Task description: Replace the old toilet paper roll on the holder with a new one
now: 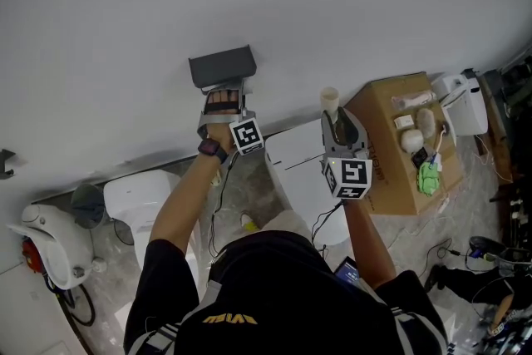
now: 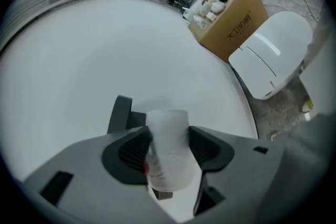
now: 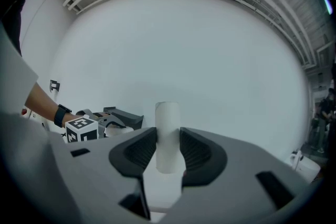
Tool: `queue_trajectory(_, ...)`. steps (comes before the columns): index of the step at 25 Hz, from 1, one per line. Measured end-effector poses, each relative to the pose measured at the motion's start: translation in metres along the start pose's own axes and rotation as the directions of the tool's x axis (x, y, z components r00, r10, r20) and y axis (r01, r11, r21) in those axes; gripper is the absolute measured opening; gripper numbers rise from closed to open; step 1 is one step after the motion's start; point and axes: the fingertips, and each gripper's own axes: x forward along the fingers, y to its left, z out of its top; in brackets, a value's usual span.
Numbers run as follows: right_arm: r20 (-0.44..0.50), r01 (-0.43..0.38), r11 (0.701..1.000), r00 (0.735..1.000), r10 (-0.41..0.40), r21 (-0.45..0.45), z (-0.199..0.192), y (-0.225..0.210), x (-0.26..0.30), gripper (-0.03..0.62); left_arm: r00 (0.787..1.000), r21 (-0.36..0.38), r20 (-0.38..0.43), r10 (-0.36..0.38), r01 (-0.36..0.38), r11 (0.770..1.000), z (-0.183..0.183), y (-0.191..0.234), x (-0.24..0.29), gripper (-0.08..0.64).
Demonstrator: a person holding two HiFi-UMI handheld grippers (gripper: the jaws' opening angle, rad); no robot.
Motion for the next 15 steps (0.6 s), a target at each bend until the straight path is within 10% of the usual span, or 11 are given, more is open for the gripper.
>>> queue_trajectory(15, -0.002, -0.066, 0.998, 0.998, 0.066, -0.001, 0.001, 0.029, 0.012, 0.138, 0.998, -0.014, -0.047, 0.030, -0.031, 0.999, -0.033, 0.003, -0.012, 0.249)
